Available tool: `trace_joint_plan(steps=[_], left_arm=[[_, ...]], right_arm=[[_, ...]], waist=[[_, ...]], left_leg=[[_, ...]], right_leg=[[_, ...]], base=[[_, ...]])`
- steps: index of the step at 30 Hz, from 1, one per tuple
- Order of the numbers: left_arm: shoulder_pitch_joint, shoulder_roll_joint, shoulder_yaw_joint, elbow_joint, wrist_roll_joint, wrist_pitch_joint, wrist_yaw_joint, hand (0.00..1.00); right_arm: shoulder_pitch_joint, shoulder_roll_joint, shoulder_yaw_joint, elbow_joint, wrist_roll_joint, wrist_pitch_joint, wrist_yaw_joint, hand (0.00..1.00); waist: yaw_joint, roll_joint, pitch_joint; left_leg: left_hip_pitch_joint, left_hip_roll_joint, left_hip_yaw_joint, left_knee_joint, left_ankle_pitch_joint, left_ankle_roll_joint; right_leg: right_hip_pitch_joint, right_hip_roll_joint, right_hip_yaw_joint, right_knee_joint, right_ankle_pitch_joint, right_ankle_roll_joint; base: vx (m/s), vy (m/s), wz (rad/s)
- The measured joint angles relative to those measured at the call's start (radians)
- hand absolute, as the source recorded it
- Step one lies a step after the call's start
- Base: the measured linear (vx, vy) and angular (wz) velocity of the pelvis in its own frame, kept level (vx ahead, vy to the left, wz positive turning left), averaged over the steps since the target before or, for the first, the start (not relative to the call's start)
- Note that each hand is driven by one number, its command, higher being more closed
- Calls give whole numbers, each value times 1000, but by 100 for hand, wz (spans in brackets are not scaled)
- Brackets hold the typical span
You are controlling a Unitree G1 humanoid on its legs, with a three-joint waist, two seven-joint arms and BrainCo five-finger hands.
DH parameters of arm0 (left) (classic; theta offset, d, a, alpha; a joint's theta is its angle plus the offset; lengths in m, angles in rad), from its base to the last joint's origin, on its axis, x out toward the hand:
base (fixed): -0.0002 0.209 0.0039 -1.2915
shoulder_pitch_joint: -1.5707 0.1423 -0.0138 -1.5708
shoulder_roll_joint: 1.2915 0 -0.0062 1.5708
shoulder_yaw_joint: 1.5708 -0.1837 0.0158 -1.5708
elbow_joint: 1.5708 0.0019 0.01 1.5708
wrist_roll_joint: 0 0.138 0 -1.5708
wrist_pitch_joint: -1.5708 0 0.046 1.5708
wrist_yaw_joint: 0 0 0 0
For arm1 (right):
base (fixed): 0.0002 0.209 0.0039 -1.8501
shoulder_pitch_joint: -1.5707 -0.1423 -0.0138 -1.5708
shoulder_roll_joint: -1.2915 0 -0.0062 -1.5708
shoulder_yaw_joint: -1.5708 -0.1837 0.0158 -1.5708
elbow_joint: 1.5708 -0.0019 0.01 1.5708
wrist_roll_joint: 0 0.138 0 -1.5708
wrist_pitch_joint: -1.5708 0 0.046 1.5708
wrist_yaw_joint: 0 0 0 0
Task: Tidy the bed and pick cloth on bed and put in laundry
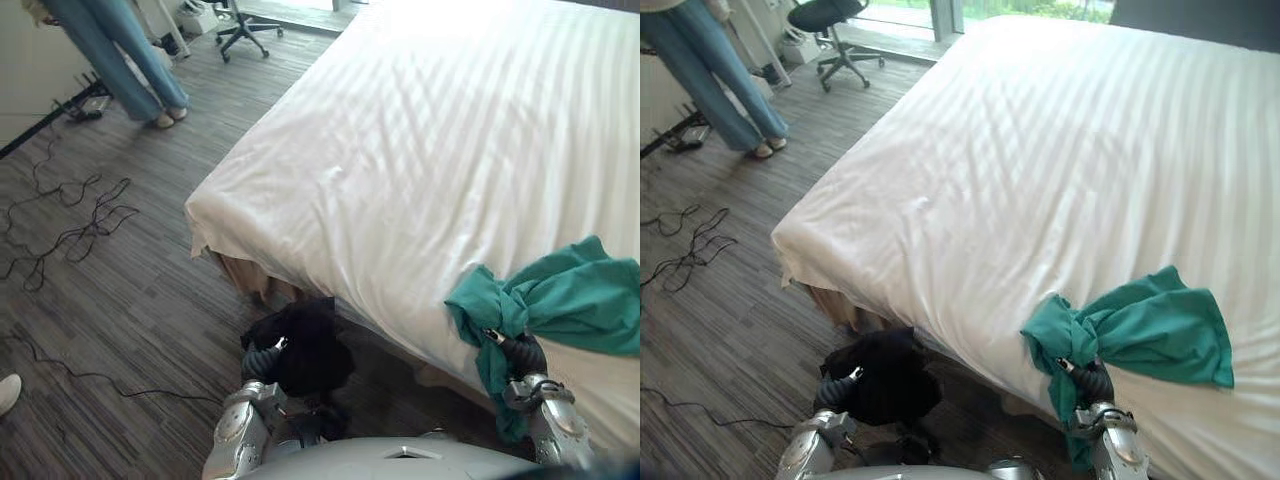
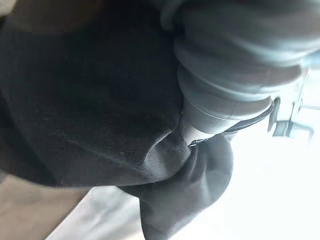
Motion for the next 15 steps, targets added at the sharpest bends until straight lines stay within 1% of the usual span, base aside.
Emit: trace_joint_plan(steps=[1, 2, 3, 4, 5, 6, 7, 8, 9, 10, 11, 12, 13, 14, 15], left_arm=[[3, 3, -14, 0, -9, 2, -2, 100], [18, 5, -33, -3, -21, 2, -4, 100], [28, 8, -42, -7, -22, 1, -6, 100], [44, 12, -58, -9, -23, 2, -7, 100], [51, 16, -75, -9, -21, 1, -7, 100], [49, 17, -81, -12, -15, 0, -8, 100], [53, 22, -91, -13, -6, -7, -8, 100], [53, 29, -100, -13, -1, -8, -7, 100], [42, 38, -121, -17, 2, -16, -5, 100], [32, 54, -125, -17, 2, -27, 1, 100], [9, 63, -125, -17, 2, -28, 7, 100], [-13, 64, -129, -16, 2, -29, 8, 100], [-37, 68, -141, -10, 2, -32, 9, 100], [-51, 68, -149, -4, 2, -32, 9, 100], [-64, 70, -161, -3, 2, -40, 10, 100]], right_arm=[[11, 1, 0, -4, -1, 8, 0, 100], [28, 1, 0, -6, -14, 24, 0, 100], [34, 1, 0, -6, -22, 33, 0, 100], [49, 1, 4, -7, -39, 49, 0, 100], [70, 1, 14, -7, -39, 58, 0, 100], [78, 0, 19, -7, -40, 62, -2, 100], [90, 0, 38, -8, -39, 66, -4, 100], [101, -1, 63, -13, -39, 67, -7, 100], [116, 2, 104, -17, -39, 64, -9, 100], [133, 10, 139, -18, -39, 57, -9, 100], [141, 24, 182, -23, -38, 51, -3, 100], [146, 39, 213, -24, -36, 44, 3, 100], [148, 55, 229, -23, -34, 38, 5, 100], [153, 65, 239, -20, -32, 37, 6, 100], [143, 95, 248, -14, -6, 36, 8, 100]], waist=[[1, -7, 3], [7, -21, 4], [7, -29, 5], [13, -44, 7], [37, -51, 9], [47, -58, 13], [54, -64, 25], [54, -62, 35], [47, -47, 50], [39, -52, 56], [32, -53, 58], [29, -51, 59], [29, -48, 61], [28, -45, 64], [26, -51, 67]], left_leg=[[3, -6, -20, -11, 7, 0], [4, -16, -56, -32, 20, 2], [4, -21, -77, -39, 24, 2], [8, -28, -119, -53, 29, 4], [9, -29, -155, -56, 28, 5], [13, -30, -175, -54, 27, 4], [15, -36, -225, -47, 16, 6], [17, -39, -271, -44, 3, 4], [13, -36, -350, -45, 3, 4], [7, -39, -415, -51, 8, 11], [-8, -52, -511, -57, 14, 17], [-18, -67, -575, -59, 15, 17], [-21, -89, -634, -60, 16, 19], [-21, -104, -671, -62, 19, 24], [-8, -155, -727, -69, 23, 27]], right_leg=[[8, -3, -18, 20, 0, 0], [12, -12, -45, 67, 1, -1], [16, -16, -59, 91, 3, -4], [25, -27, -85, 147, 11, -18], [24, -45, -94, 214, 28, -46], [24, -55, -93, 255, 41, -66], [20, -84, -80, 350, 78, -126], [-1, -98, -28, 430, 128, -207], [-54, -83, 105, 523, 148, -265], [-97, -26, 225, 530, 15, -222], [-159, 74, 383, 478, -89, -214], [-202, 136, 496, 423, -132, -206], [-228, 179, 590, 368, -150, -198], [-243, 196, 644, 334, -152, -201], [-260, 204, 743, 223, -144, -197]], base=[[50, -28, 88], [27, -29, 75], [32, -46, 98], [50, -60, 95], [64, -63, 92], [97, -67, 97], [127, -64, 107], [165, -79, 160], [156, -114, 175], [128, -151, 219], [79, -152, 214], [60, -153, 215], [38, -120, 173], [40, -147, 217], [13, -124, 190]])
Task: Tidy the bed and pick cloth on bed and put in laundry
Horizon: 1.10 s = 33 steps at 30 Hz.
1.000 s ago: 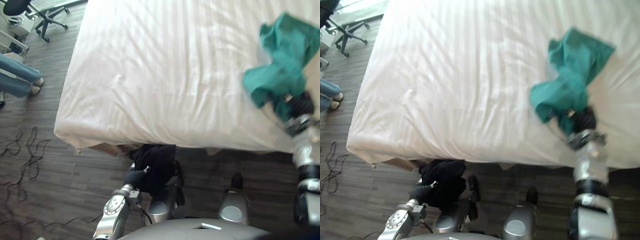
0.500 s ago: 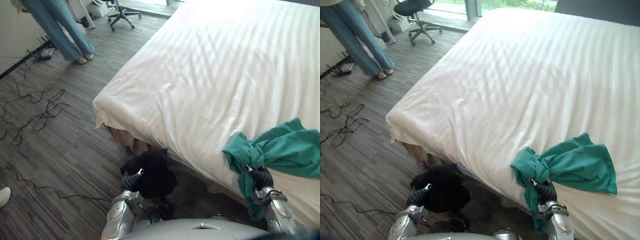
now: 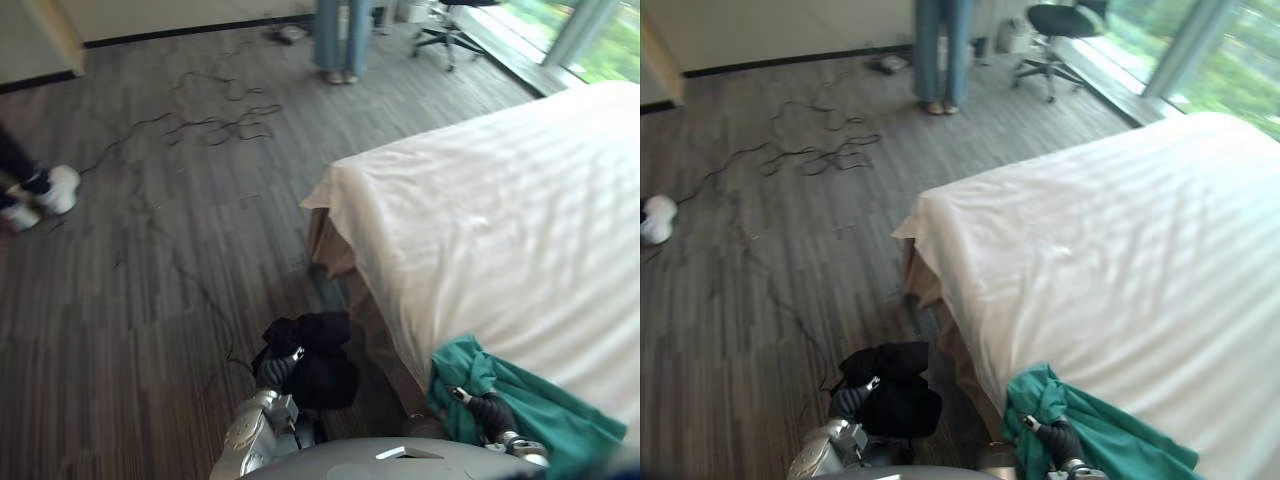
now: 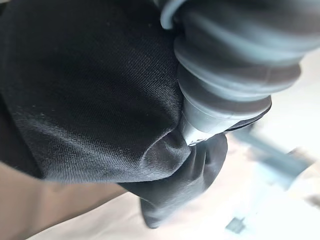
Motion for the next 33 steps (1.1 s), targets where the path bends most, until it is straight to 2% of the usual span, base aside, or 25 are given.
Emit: trace_joint_plan(steps=[1, 2, 3, 5, 6, 11, 13, 14, 18, 19, 21, 22, 28, 30, 31, 32, 33], left_arm=[[1, 3, 0, -3, -1, -9, 0, 100], [0, -8, 0, 7, -2, -10, 7, 100], [32, -27, 2, 3, -4, -20, 15, 100], [65, -23, -1, 11, -11, -23, 47, 100], [66, -22, -2, 15, -12, -21, 57, 100], [76, -20, -31, 23, -13, -26, 83, 100], [80, -21, -54, 23, -9, -36, 92, 100], [119, -16, -121, 18, -12, -48, 100, 100], [116, -21, -120, 18, -12, -48, 100, 100], [114, -17, -120, 18, -12, -47, 100, 100], [112, -13, -119, 19, -13, -44, 100, 100], [113, -11, -115, 19, -15, -42, 100, 100], [85, 3, -103, 74, -67, 23, 99, 100], [54, 20, -80, 83, -102, 35, 99, 100], [25, 18, -35, 113, -106, 35, 100, 100], [-10, 18, 19, 152, -123, 35, 101, 100], [-24, 18, 42, 168, -129, 36, 101, 100]], right_arm=[[-5, 12, 0, 0, 23, -3, 0, 100], [-16, 17, -8, 20, 61, -8, -3, 100], [-51, 16, -11, 35, 81, -16, -4, 100], [-104, 30, -3, 68, 88, -29, -29, 100], [-109, 42, -3, 74, 89, -28, -41, 100], [-113, 111, 24, 83, 85, -25, -106, 100], [-112, 111, 36, 75, 87, -25, -116, 100], [-114, 110, 85, 46, 86, -26, -82, 100], [-112, 107, 84, 46, 86, -26, -82, 100], [-113, 109, 83, 46, 86, -26, -82, 100], [-104, 106, 82, 53, 86, -26, -81, 100], [-97, 106, 82, 71, 86, -26, -79, 100], [-84, 92, 71, 151, 87, -20, -54, 100], [-96, 75, 66, 164, 87, -18, -48, 100], [-111, 63, 58, 164, 87, -14, -45, 100], [-133, 58, 47, 164, 88, -7, -45, 100], [-139, 54, 40, 163, 87, -7, -43, 100]], waist=[[1, -14, 5], [6, -5, 0], [36, 24, -7], [29, 38, -3], [28, 35, -1], [45, -21, -5], [60, -26, -8], [55, -31, -58], [51, -9, -52], [50, -10, -52], [41, -4, -51], [37, -10, -54], [31, -9, -56], [33, -12, -50], [35, -4, -32], [28, -9, -3], [29, -8, 9]], left_leg=[[9, -27, -12, -3, 6, -3], [29, -35, -42, -24, 28, -21], [19, -29, -34, -25, 37, -38], [20, -20, -30, -26, 40, -44], [20, -20, -32, -27, 41, -45], [50, -19, -30, -26, 30, -46], [75, -16, -25, -26, 30, -46], [101, -13, 25, -31, -18, -46], [97, -7, 26, -34, -16, -56], [91, -9, 31, -34, -17, -63], [91, -4, 33, -34, -15, -67], [92, -2, 37, -34, -16, -66], [91, -2, 64, -23, -31, -64], [30, 2, 84, 114, -99, -78], [-17, 18, 94, 257, -146, -99], [-103, 50, 132, 463, -163, -112], [-144, 72, 144, 561, -163, -112]], right_leg=[[-5, -19, 30, -54, 29, 2], [26, -31, -17, -61, 17, -2], [28, -31, -35, -98, 25, -2], [40, -21, -48, -137, 42, 6], [50, -17, -51, -148, 45, 7], [129, -2, -34, -241, 106, 26], [148, -1, -5, -244, 125, 26], [177, -2, 68, -269, 114, 37], [169, 1, 68, -269, 104, 26], [161, -2, 68, -273, 88, 17], [161, 2, 65, -272, 85, 16], [161, 3, 65, -273, 80, 23], [160, -4, 69, -277, 80, 29], [161, -9, 67, -267, 87, 24], [181, -4, 62, -262, 88, 19], [203, -3, 41, -259, 85, 15], [206, 3, 35, -252, 82, 12]], base=[[58, -157, 207], [71, -125, 103], [122, -125, 68], [147, -124, 24], [175, -134, 21], [173, -117, 4], [70, -46, -10], [-17, -33, -12], [-118, -20, -10], [-141, -11, -12], [-138, -12, -4], [-117, -14, -3], [-23, -21, -7], [54, -33, -3], [42, -39, 13], [13, -41, 8], [-63, -62, -11]])
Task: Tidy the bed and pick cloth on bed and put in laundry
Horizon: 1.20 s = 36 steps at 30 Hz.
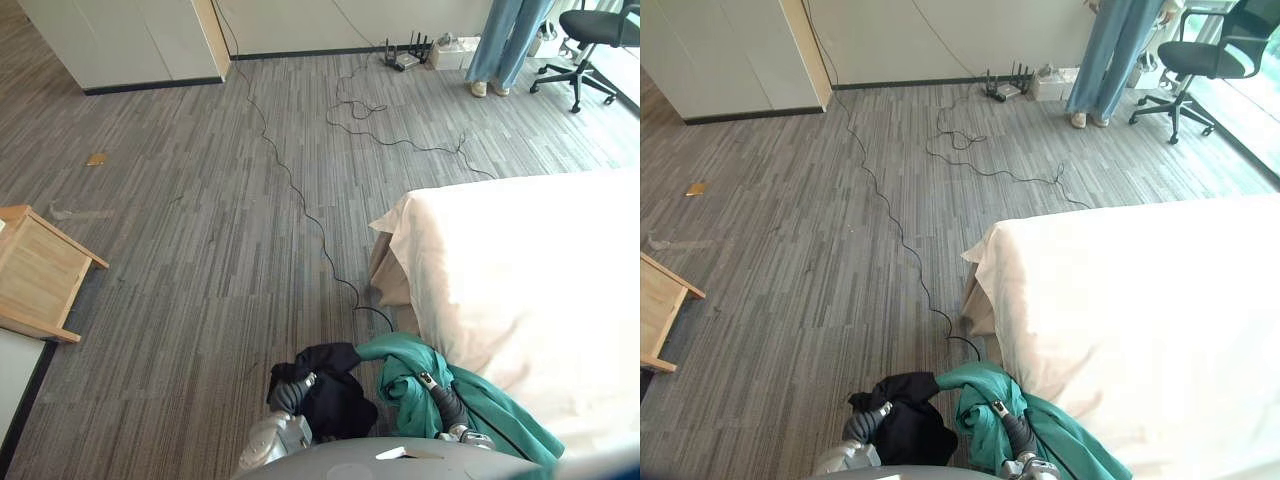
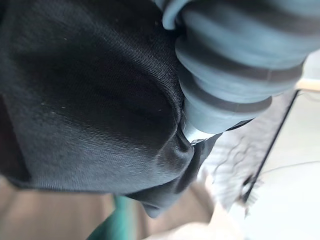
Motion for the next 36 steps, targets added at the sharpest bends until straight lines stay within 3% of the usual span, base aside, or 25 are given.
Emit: trace_joint_plan(steps=[2, 4, 5, 6, 7, 9, 10, 11, 13, 15, 16, 17, 18, 19, 20, 22, 24, 25, 27, 28, 30, 33, 34, 35, 36], left_arm=[[-7, -6, 44, 33, -10, 2, -1, 100], [-11, -13, 49, 35, -9, 8, -7, 100], [-12, -15, 52, 32, -9, 8, -11, 100], [0, -21, 56, 32, -8, 8, -11, 100], [3, -24, 66, 28, -8, 7, -12, 100], [7, -24, 73, 30, 2, 7, -10, 100], [16, -24, 75, 30, 11, 5, -7, 100], [18, -21, 81, 30, 11, 3, -6, 100], [33, -7, 104, 33, 12, 3, 2, 100], [36, -8, 113, 40, 13, 7, 17, 100], [38, -7, 116, 41, 13, 5, 30, 100], [38, -4, 125, 43, 13, 0, 40, 100], [38, 0, 129, 49, 15, -1, 42, 100], [46, 3, 131, 73, 47, -1, 46, 100], [65, -2, 116, 80, 70, 0, 60, 100], [74, -12, 90, 78, 79, 0, 70, 100], [67, -9, 76, 78, 79, 2, 81, 100], [55, -7, 75, 78, 78, 13, 86, 100], [32, -1, 74, 79, 78, 36, 83, 100], [29, 0, 75, 81, 76, 45, 79, 100], [45, 1, 76, 90, 65, 52, 66, 100], [92, 7, 102, 91, 27, 60, 37, 100], [127, -17, 130, 103, 17, 67, 35, 100], [142, -25, 138, 107, 1, 65, 35, 100], [128, -32, 153, 125, -17, 67, 33, 100]], right_arm=[[-1, -39, -2, 3, -2, 0, 27, 100], [-8, -56, -7, -2, -3, 0, 49, 100], [-9, -57, -12, -1, -4, 1, 55, 100], [-7, -52, -26, -2, -8, 9, 64, 100], [1, -52, -39, -11, -11, 19, 72, 100], [26, -52, -56, -18, -12, 21, 84, 100], [43, -54, -68, -17, -14, 21, 99, 100], [49, -52, -71, -14, -15, 21, 103, 100], [62, -57, -68, -6, -21, 21, 112, 100], [62, -56, -71, -4, -20, 21, 112, 100], [60, -53, -70, -4, -21, 21, 112, 100], [44, -49, -60, -4, -22, 21, 112, 100], [37, -46, -56, -4, -23, 20, 114, 100], [29, -45, -43, -4, -32, 18, 115, 100], [31, -46, -40, -6, -42, 14, 116, 100], [50, -45, -40, -21, -42, -1, 117, 100], [65, -43, -41, -67, -42, -4, 118, 100], [72, -43, -41, -90, -42, -8, 118, 100], [78, -42, -46, -97, -41, -15, 118, 100], [73, -39, -51, -96, -42, -11, 117, 100], [75, -17, -65, -96, -42, -2, 115, 100], [71, 7, -61, -116, -42, 6, 113, 100], [56, -14, -44, -126, -42, 27, 115, 100], [50, -25, -32, -126, -42, 35, 117, 100], [30, -34, -29, -116, -42, 45, 118, 100]], waist=[[22, 31, 27], [27, 42, 45], [28, 47, 48], [25, 52, 48], [28, 51, 48], [35, 49, 48], [37, 49, 48], [38, 38, 48], [57, -13, 5], [58, -35, -19], [60, -42, -38], [60, -58, -33], [61, -65, -29], [62, -70, -24], [54, -52, -23], [38, -18, -20], [20, -3, -13], [4, -6, -12], [-4, -6, -7], [2, -9, -2], [10, -14, 2], [35, -20, -2], [36, 23, -21], [33, 36, -28], [13, 41, -19]], left_leg=[[-71, 56, -7, 216, 16, -25], [-103, 62, 4, 285, 43, -50], [-104, 62, 10, 285, 13, -42], [-98, 59, 41, 205, -38, -26], [-92, 61, 85, 74, -45, -29], [-65, 61, 161, -148, -2, -28], [-49, 63, 190, -228, 25, -14], [-45, 58, 207, -221, 62, 26], [-47, -8, 261, -170, -7, 134], [-43, -47, 267, -177, -39, 140], [-35, -70, 266, -182, -69, 147], [2, -95, 264, -203, -92, 153], [28, -105, 262, -219, -100, 152], [95, -124, 252, -257, -115, 143], [168, -131, 230, -303, -122, 137], [262, -129, 185, -372, -124, 136], [314, -130, 135, -402, -123, 138], [336, -129, 92, -403, -127, 131], [366, -125, 18, -399, -144, 101], [400, -126, -20, -401, -162, 79], [454, -128, -71, -400, -208, 70], [492, -108, -122, -301, -348, 56], [490, -45, -116, -220, -415, -21], [466, -16, -96, -127, -425, -41], [367, 33, -54, 96, -414, -56]], right_leg=[[37, 26, -4, 13, -38, -37], [49, 17, 10, 30, -52, -50], [54, 14, 10, 31, -56, -56], [61, 8, 4, 31, -63, -59], [63, 6, -10, 25, -68, -53], [80, 5, -29, 4, -77, -38], [101, 3, -38, 1, -100, -24], [114, -8, -40, 1, -116, -15], [120, -84, -35, 24, -133, -15], [65, -128, -13, 134, -95, 39], [4, -153, 13, 278, -67, 82], [-86, -183, 48, 491, 12, 183], [-136, -195, 64, 601, 77, 229], [-226, -226, 53, 819, 136, 236], [-281, -254, -15, 937, 130, 153], [-355, -263, -124, 961, 92, 65], [-449, -253, -187, 863, 35, 54], [-497, -241, -211, 722, 20, 67], [-521, -201, -191, 378, 69, 92], [-518, -185, -144, 161, 152, 97], [-520, -188, -89, 33, 230, 130], [-575, -188, -50, 204, 265, 89], [-563, -132, -94, 277, 244, 55], [-547, -109, -115, 287, 232, 35], [-532, -78, -122, 311, 222, -5]], base=[[-57, -73, -19], [-2, 3, -7], [10, 33, -6], [58, 39, 14], [92, 42, 25], [211, 92, 28], [283, 137, 20], [346, 162, 9], [443, 132, -7], [536, 112, 13], [651, 174, 24], [518, 150, 13], [465, 147, 1], [437, 150, -1], [442, 147, 3], [451, 114, 35], [463, 28, 73], [495, -64, 111], [467, -105, 127], [355, -126, 96], [429, -208, 107], [537, -334, 64], [520, -347, 45], [471, -330, 49], [429, -326, 26]])
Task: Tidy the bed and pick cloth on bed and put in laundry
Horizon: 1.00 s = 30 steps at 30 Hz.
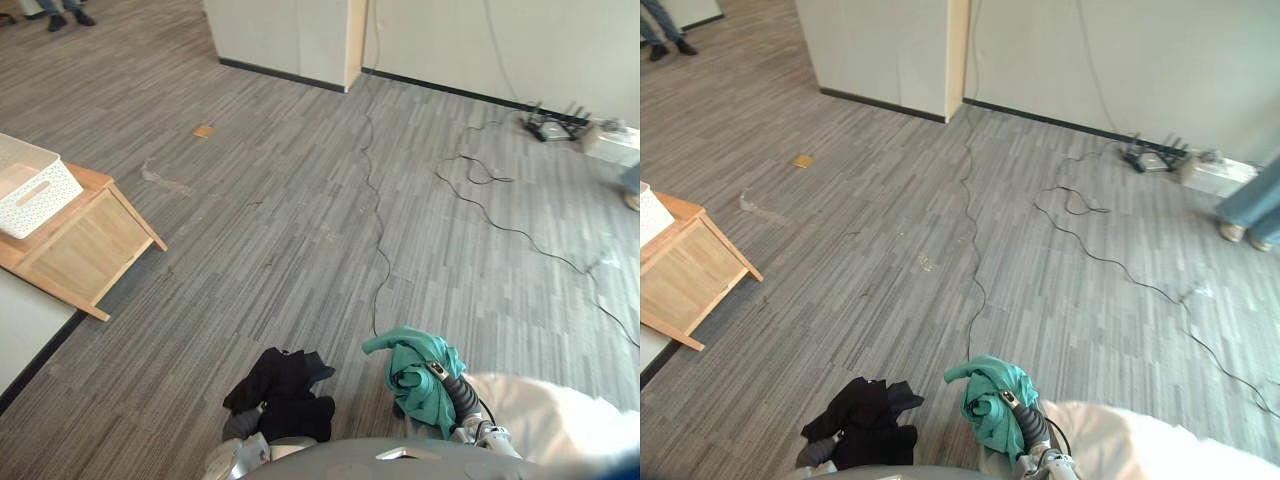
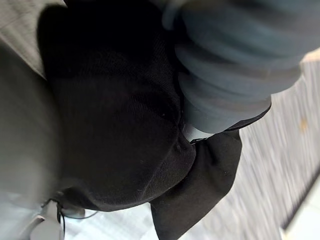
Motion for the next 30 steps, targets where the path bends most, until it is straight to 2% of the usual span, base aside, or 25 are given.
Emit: trace_joint_plan(steps=[1, 2, 3, 5, 7, 9, 10, 12, 13, 14, 15, 16, 17, 18, 19, 20, 21, 22, 23, 24, 26, 27, 28, 29, 30], left_arm=[[-14, -29, 11, 3, -24, -11, 0, 100], [-18, -42, 21, 4, -24, -17, -5, 100], [-22, -51, 19, 2, -23, -23, -13, 100], [-37, -55, -2, -5, -14, -53, -14, 100], [-37, -44, -10, -45, -15, -76, -15, 100], [-46, -36, -29, -71, -17, -93, -13, 100], [-43, -31, -36, -89, -18, -97, -9, 100], [-31, -35, -40, -106, -24, -103, 4, 100], [-16, -36, -40, -133, -24, -108, 11, 100], [-10, -36, -40, -146, -24, -109, 12, 100], [3, -48, -41, -151, -23, -110, 15, 100], [6, -45, -18, -141, -24, -108, 21, 100], [-1, -25, -10, -133, -24, -108, 30, 100], [-10, -14, 1, -124, -24, -108, 33, 100], [-28, 8, 8, -102, -24, -109, 37, 100], [-55, 19, 8, -68, -25, -105, 50, 100], [-60, 16, 7, -61, -25, -105, 54, 100], [-62, 1, -8, -64, -26, -105, 56, 100], [-66, -7, -19, -69, -26, -105, 59, 100], [-72, -8, -25, -76, -26, -104, 67, 100], [-119, -6, -53, -107, -24, -94, 74, 100], [-134, -7, -67, -106, -24, -86, 75, 100], [-154, -7, -79, -104, -23, -77, 75, 100], [-161, -7, -86, -102, -22, -64, 75, 100], [-161, -6, -90, -98, -22, -60, 74, 100]], right_arm=[[-26, -30, 6, 15, -4, 15, 2, 100], [-54, -45, 6, 23, -10, 24, 2, 100], [-82, -51, 6, 28, -14, 28, 5, 100], [-117, -57, -18, 40, -21, 29, 22, 100], [-125, -56, -36, 18, -37, 29, 36, 100], [-122, -59, -39, -6, -37, 29, 38, 100], [-101, -70, -47, -14, -37, 29, 38, 100], [-83, -78, -57, -14, -36, 28, 39, 100], [-62, -88, -62, -14, -34, 26, 39, 100], [-49, -90, -63, -14, -33, 21, 39, 100], [-35, -98, -64, -13, -29, 17, 38, 100], [-37, -93, -70, 13, -24, 18, 27, 100], [-52, -71, -62, 21, -23, 18, 25, 100], [-58, -62, -55, 24, -19, 18, 26, 100], [-83, -43, -52, 35, -17, 17, 26, 100], [-98, -20, -51, 50, -18, 17, 29, 100], [-96, -16, -50, 54, -18, 17, 31, 100], [-74, -19, -36, 56, -18, 12, 35, 100], [-53, -18, -31, 55, -18, 5, 38, 100], [-41, -16, -27, 54, -18, 2, 39, 100], [-8, -7, -15, 54, -18, -13, 39, 100], [-4, -5, -15, 54, -17, -17, 39, 100], [-9, -5, -15, 59, -16, -27, 39, 100], [-11, -4, -15, 60, -7, -31, 37, 100], [-15, -3, -15, 60, -4, -32, 37, 100]], waist=[[19, 40, 7], [41, 62, 24], [57, 61, 42], [66, 60, 53], [80, 34, 70], [80, 9, 85], [81, 4, 86], [84, 6, 87], [93, 5, 85], [100, 2, 83], [101, 11, 74], [100, -12, 58], [100, -54, 31], [99, -67, 25], [89, -100, 30], [74, -117, 37], [70, -111, 39], [64, -76, 48], [52, -56, 42], [40, -52, 37], [15, -48, 34], [15, -47, 34], [15, -48, 34], [17, -66, 30], [21, -72, 33]], left_leg=[[-116, 81, 43, 262, 127, 32], [-157, 109, 37, 372, 289, 44], [-188, 104, 15, 441, 430, 43], [-288, 26, -13, 467, 256, 38], [-353, -25, 23, 320, 191, 43], [-400, -65, 101, 65, 201, 46], [-414, -65, 191, -129, 256, 27], [-431, -48, 295, -278, 318, 22], [-448, -21, 398, -296, 325, 31], [-448, -13, 427, -294, 319, 39], [-449, -3, 440, -287, 324, 69], [-445, -19, 420, -256, 351, 202], [-441, -59, 415, -257, 314, 228], [-433, -79, 404, -259, 299, 240], [-405, -115, 378, -266, 285, 245], [-339, -149, 327, -279, 272, 255], [-300, -156, 298, -286, 268, 260], [-184, -160, 203, -315, 265, 259], [-132, -159, 140, -340, 264, 256], [-107, -158, 99, -353, 264, 256], [-42, -154, -54, -394, 246, 223], [-35, -153, -88, -401, 240, 214], [-20, -149, -147, -409, 225, 189], [0, -155, -181, -408, 206, 157], [14, -160, -193, -408, 194, 139]], right_leg=[[41, 44, -15, -21, -37, -27], [87, 74, -3, -55, -52, -44], [145, 81, 13, -102, -52, -44], [273, 83, 36, -204, -70, -61], [382, 70, 28, -288, -87, -59], [482, 51, -18, -345, -123, -44], [546, 54, -56, -383, -146, -23], [625, 69, -99, -428, -174, 19], [693, 73, -146, -435, -214, 74], [713, 70, -156, -425, -230, 95], [722, 72, -159, -364, -253, 128], [639, 14, -140, -114, -266, 155], [499, -70, -93, 172, -185, 193], [431, -103, -64, 309, -98, 203], [348, -155, -44, 480, -34, 210], [288, -206, -57, 625, -54, 171], [274, -214, -66, 653, -74, 137], [245, -194, -71, 647, -114, 76], [211, -168, -65, 600, -137, 67], [190, -150, -59, 556, -153, 72], [86, -65, -3, 217, -183, 94], [61, -47, 11, 108, -169, 102], [29, -16, 55, -118, -100, 113], [-8, -15, 113, -282, -29, 146], [-30, -16, 137, -308, -9, 159]], base=[[659, -458, -12], [549, -335, -58], [600, -255, -65], [673, -244, -40], [616, -241, -1], [592, -218, 49], [420, -138, 53], [538, -136, 46], [574, -106, 34], [636, -67, 23], [851, -8, 31], [1013, 47, 43], [873, 72, 47], [560, 55, 49], [701, 25, 77], [704, 12, 90], [831, -9, 118], [643, -58, 122], [627, -85, 139], [484, -102, 169], [552, -197, 192], [626, -294, 170], [510, -307, 157], [510, -331, 144], [503, -378, 134]])
